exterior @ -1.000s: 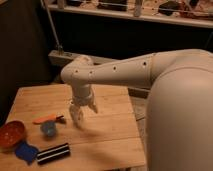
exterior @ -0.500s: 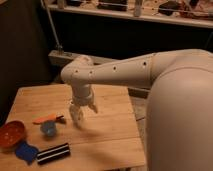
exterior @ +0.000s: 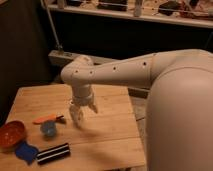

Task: Push the eraser across the table

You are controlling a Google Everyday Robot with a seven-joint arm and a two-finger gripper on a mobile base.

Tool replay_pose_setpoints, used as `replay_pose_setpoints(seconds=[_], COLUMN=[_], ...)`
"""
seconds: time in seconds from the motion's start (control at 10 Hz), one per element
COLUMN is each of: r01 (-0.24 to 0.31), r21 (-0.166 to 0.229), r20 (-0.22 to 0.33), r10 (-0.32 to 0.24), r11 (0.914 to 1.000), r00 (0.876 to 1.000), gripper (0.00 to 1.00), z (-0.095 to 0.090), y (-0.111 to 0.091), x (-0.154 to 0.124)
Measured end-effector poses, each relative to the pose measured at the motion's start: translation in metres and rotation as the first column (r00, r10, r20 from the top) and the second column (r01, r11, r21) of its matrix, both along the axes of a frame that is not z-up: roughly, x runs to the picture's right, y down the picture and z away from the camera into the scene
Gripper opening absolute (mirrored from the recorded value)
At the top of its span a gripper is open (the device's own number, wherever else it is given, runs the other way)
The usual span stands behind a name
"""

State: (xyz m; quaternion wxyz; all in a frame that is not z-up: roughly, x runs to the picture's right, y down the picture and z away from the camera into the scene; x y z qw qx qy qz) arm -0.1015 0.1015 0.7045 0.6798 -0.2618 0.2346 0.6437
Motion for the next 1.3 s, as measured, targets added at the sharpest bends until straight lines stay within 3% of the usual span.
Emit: replay_pose_setpoints(seconds=[0.3, 0.6, 0.8, 1.0, 1.2, 1.3], r01=[0.019, 0.125, 0.230, 0.306, 0.367, 0.396], r21=[0.002, -0.023, -0.069, -0.099, -0.111, -0.107], r20=[0.016, 0.088, 0.118, 0.129, 0.142, 0.160], r10=[-0.019, -0.123, -0.221, -0.293, -0.351, -0.378], r11=[0.9998, 0.9919, 0.9708, 0.9468, 0.9236, 0.9119], r00=[1.000, 0.989, 0.968, 0.947, 0.926, 0.912], gripper=[0.65, 0.65, 0.65, 0.65, 0.64, 0.58], z=[-0.002, -0.007, -0.008, -0.002, 0.007, 0.011], y=[0.003, 0.036, 0.072, 0.096, 0.109, 0.112], x=[-0.002, -0.022, -0.028, -0.034, -0.047, -0.059])
